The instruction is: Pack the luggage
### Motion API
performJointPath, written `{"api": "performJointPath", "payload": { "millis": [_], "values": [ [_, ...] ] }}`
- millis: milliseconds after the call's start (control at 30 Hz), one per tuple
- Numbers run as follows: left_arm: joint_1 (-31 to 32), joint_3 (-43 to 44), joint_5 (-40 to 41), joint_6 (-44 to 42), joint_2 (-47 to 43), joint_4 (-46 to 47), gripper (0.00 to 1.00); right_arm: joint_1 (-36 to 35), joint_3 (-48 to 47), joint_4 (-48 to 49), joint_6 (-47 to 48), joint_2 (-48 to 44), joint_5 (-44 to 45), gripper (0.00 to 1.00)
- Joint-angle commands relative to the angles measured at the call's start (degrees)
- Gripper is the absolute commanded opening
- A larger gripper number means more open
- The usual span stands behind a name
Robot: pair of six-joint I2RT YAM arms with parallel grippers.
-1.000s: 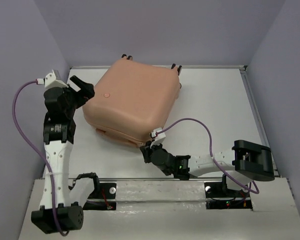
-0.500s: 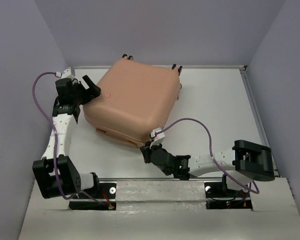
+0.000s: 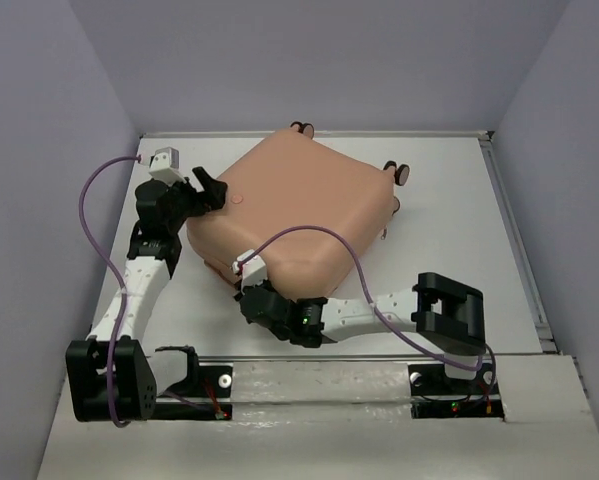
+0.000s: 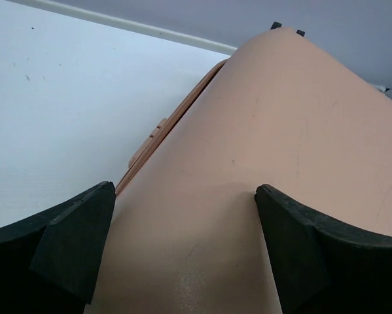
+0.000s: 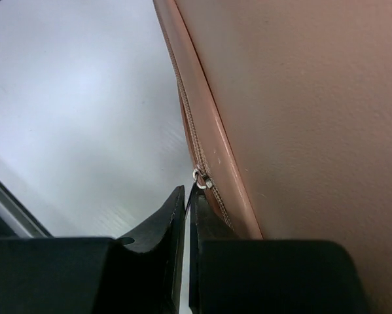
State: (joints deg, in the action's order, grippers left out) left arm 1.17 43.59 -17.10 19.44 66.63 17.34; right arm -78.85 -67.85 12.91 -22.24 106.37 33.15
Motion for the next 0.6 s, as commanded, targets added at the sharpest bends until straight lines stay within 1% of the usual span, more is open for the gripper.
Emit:
{"api": "performJointPath", "payload": {
  "millis": [0,67,133,167,200,233,267,300,333,367,433,500,533,567],
  "values": [
    [4.5,-4.0,-17.8,3.5,-4.3,-25.1,0.97,-0.2,-9.0,17.5,0.4,2.8,-26.3,0.07],
    [2.8,-4.5,-16.1,2.2,-6.3,-26.0,0.97,-0.2,-8.9,18.5,-0.2,3.4,-27.7,0.07],
    [2.3,-5.5,-16.5,2.7,-7.0,-25.0,0.97,-0.2,-7.8,17.2,-1.6,2.1,-30.4,0.07],
    [2.2,-5.7,-13.7,3.2,-7.2,-23.7,0.97,-0.2,-3.7,7.6,-4.4,-5.7,-31.2,0.63],
    [2.1,-5.7,-13.0,3.2,-7.1,-23.7,0.97,-0.2,-2.1,5.0,-4.4,-5.7,-31.2,0.77],
    [2.2,-5.0,-12.2,3.1,-7.0,-23.7,0.97,-0.2,-0.4,2.4,-4.9,-8.7,-31.6,0.85],
    [2.1,-4.7,-10.9,3.1,-6.8,-23.5,0.97,-0.2,1.8,0.9,-5.3,-15.5,-31.5,0.94],
    [2.1,-4.4,-10.1,3.1,-6.6,-23.6,0.97,-0.2,6.4,-1.5,-5.7,-19.1,-31.7,0.97],
    [2.1,-3.8,-9.2,3.1,-6.5,-23.6,0.97,-0.2,8.3,-2.7,-6.7,-22.7,-30.7,0.99],
    [2.0,-3.4,-7.1,2.9,-6.5,-23.5,0.98,-0.2,10.0,-4.9,-7.2,-29.2,-29.8,1.00],
    [1.9,-3.0,-5.5,2.8,-6.6,-23.3,0.98,-0.2,12.7,-7.8,-7.6,-34.6,-26.8,1.00],
    [1.9,-2.8,-5.3,2.6,-6.3,-23.2,0.99,2.1,13.3,-11.9,-7.6,-40.7,-22.9,1.00],
    [1.9,-2.6,-5.1,2.5,-6.3,-23.2,0.99,3.8,13.3,-13.9,-8.1,-42.3,-17.9,1.00],
    [1.9,-2.5,-5.1,2.5,-6.0,-23.3,0.99,8.1,13.4,-16.3,-8.6,-43.9,-14.6,1.00]
  ]
}}
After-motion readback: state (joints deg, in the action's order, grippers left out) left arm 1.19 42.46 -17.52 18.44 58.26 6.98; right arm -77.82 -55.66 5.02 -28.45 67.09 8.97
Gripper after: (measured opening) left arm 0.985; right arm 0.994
